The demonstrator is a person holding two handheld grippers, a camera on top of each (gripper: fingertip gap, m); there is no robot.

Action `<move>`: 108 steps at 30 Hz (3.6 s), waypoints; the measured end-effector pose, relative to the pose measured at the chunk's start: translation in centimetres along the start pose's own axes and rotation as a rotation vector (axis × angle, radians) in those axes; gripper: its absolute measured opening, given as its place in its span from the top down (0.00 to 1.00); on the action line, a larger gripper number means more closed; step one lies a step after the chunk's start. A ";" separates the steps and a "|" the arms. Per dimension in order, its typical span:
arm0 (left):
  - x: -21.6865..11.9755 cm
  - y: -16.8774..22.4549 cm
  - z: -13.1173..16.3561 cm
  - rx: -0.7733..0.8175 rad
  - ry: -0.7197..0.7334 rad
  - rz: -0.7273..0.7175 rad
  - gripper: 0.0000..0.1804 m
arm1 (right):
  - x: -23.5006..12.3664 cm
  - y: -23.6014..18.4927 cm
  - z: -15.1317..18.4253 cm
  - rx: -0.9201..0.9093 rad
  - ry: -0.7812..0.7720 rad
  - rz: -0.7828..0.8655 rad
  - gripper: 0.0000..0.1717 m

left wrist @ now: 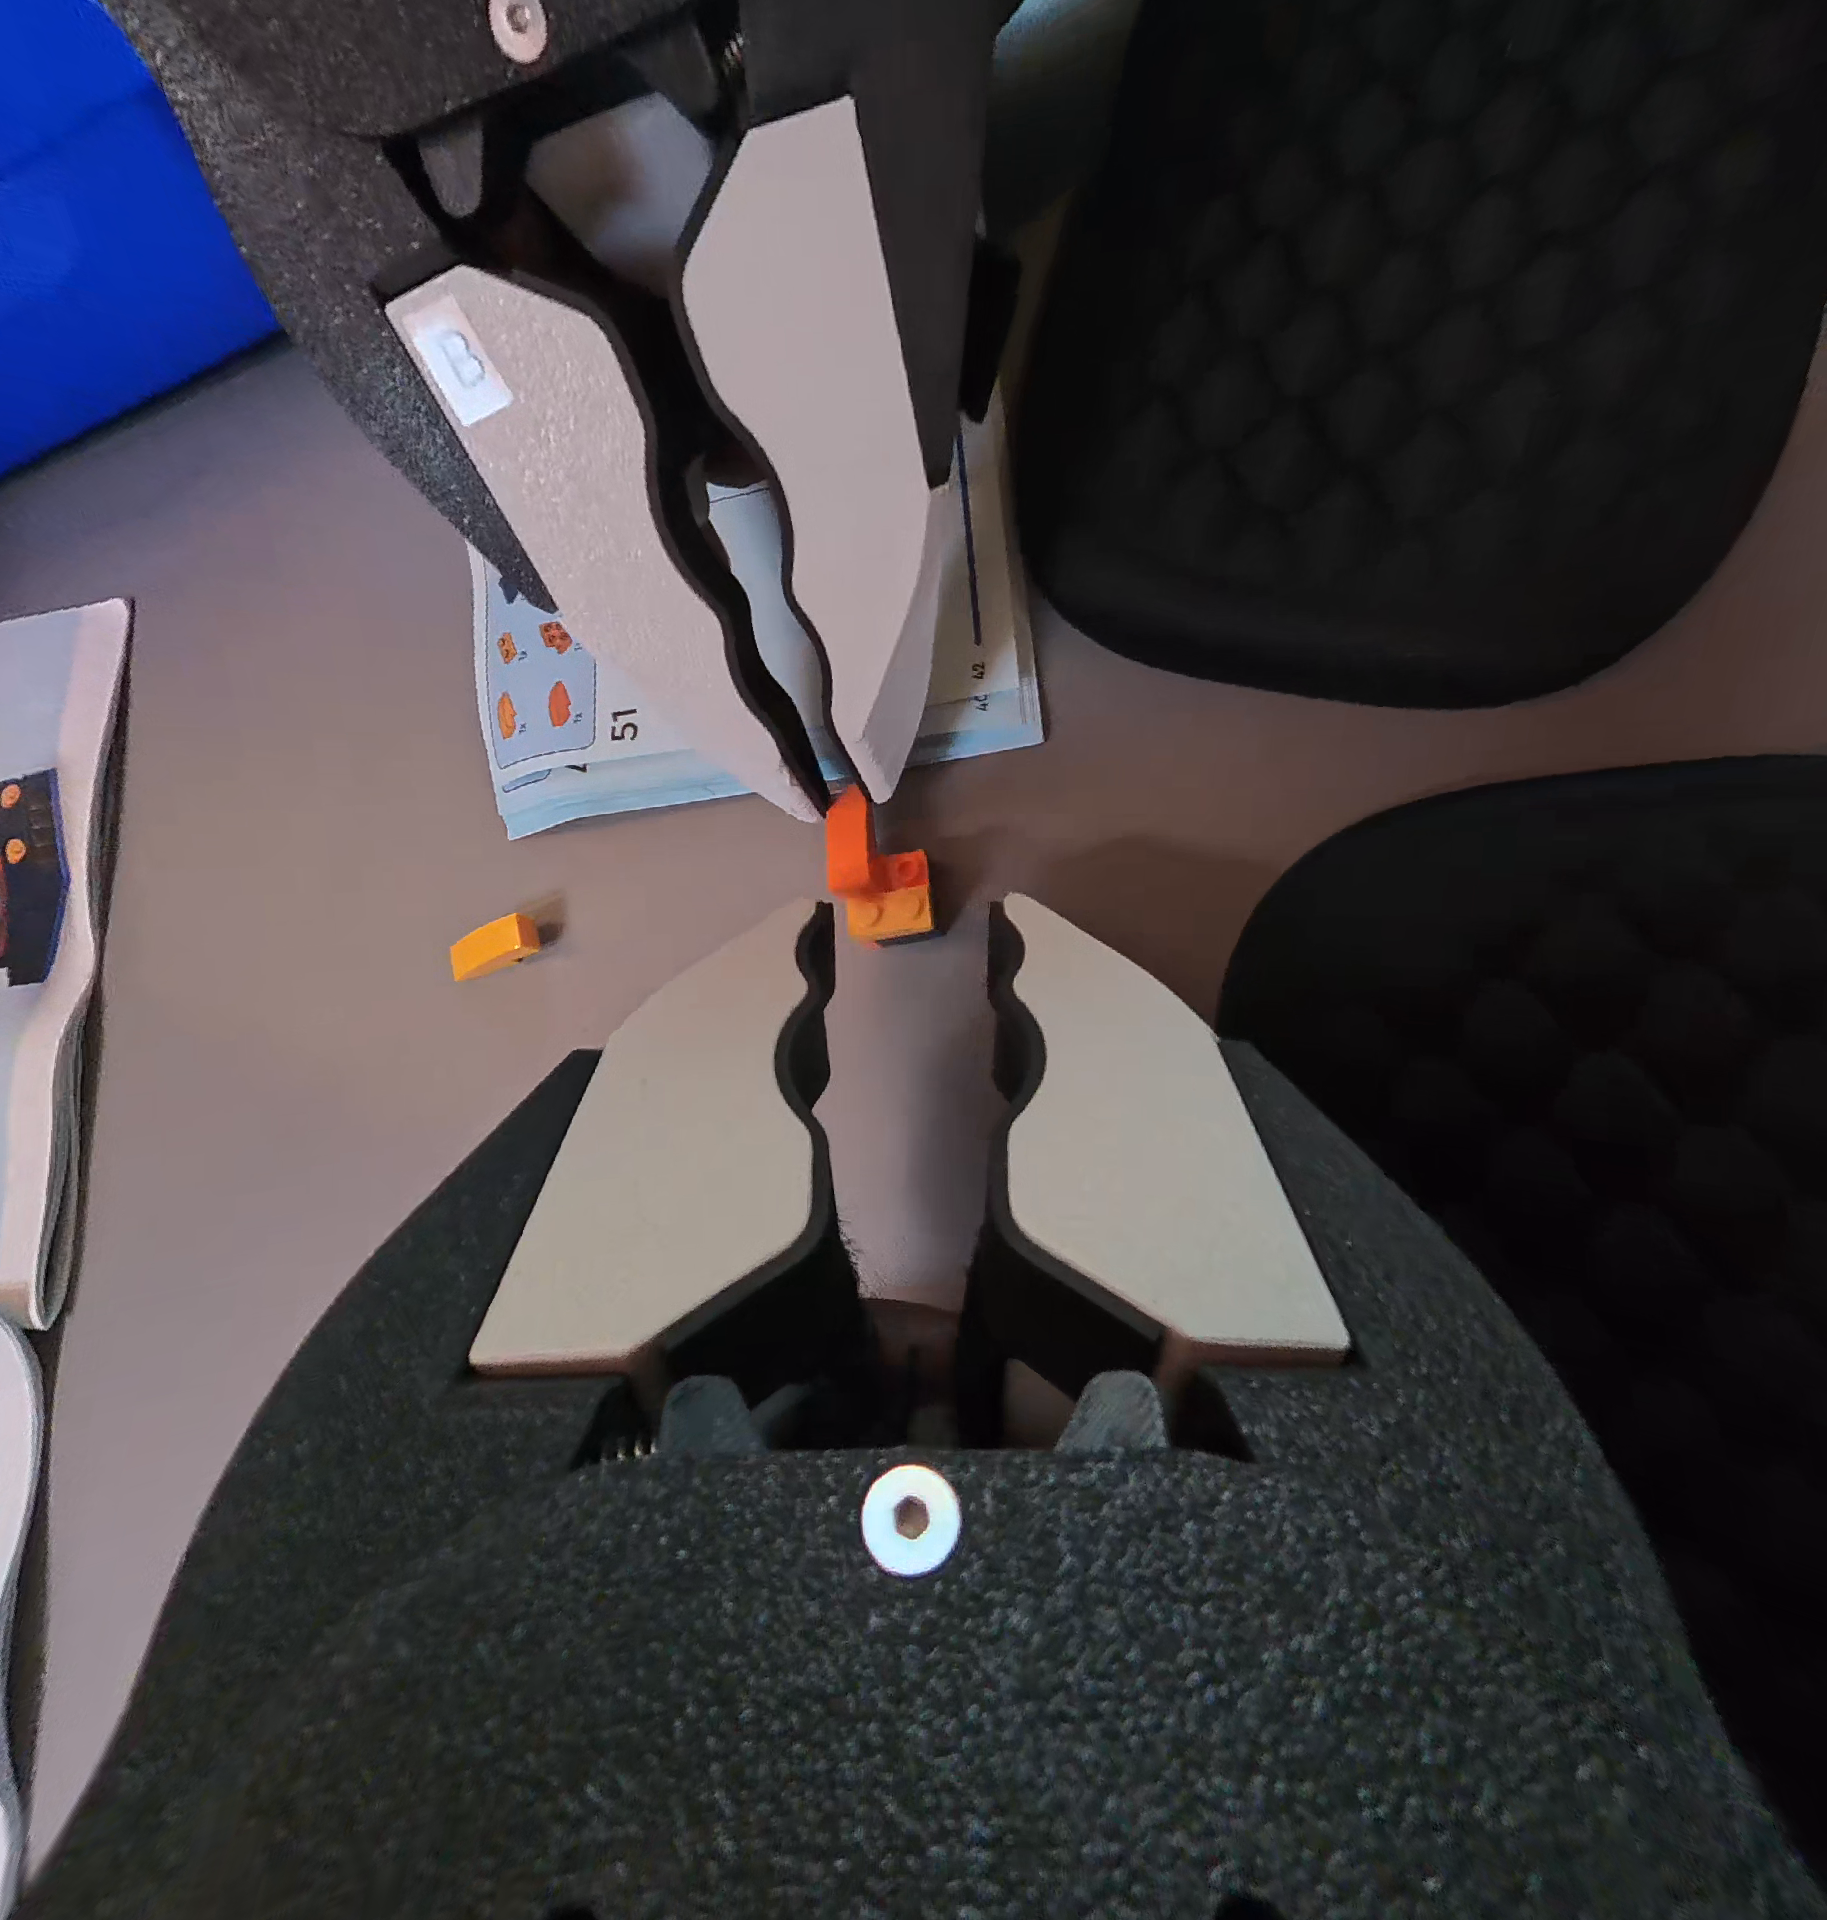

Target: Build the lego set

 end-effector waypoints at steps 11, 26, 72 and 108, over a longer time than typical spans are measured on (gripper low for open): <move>0.3 0.4 -0.4 0.152 0.006 -0.043 0.85 | 0.2 0.0 0.0 -0.018 -0.008 -0.004 0.96; 0.6 0.4 -0.2 0.196 -0.030 -0.052 0.83 | 0.3 0.6 -0.7 -0.103 -0.082 -0.060 0.96; 1.0 0.5 0.7 0.315 -0.064 -0.166 0.92 | 0.8 0.4 -0.6 -0.096 -0.053 -0.010 0.96; 0.1 0.3 0.8 0.344 -0.124 -0.257 0.85 | -2.3 2.2 -0.4 0.048 0.111 0.074 0.94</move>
Point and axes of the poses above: each gripper's, where its closed fingertips meet, x out along the fingers, z out of its underside, y = z × x across the jaws, the point moved 8 cm from there along -x, back along the fingers, and after that the axes turned 11 degrees about z, right-handed, at the moved point
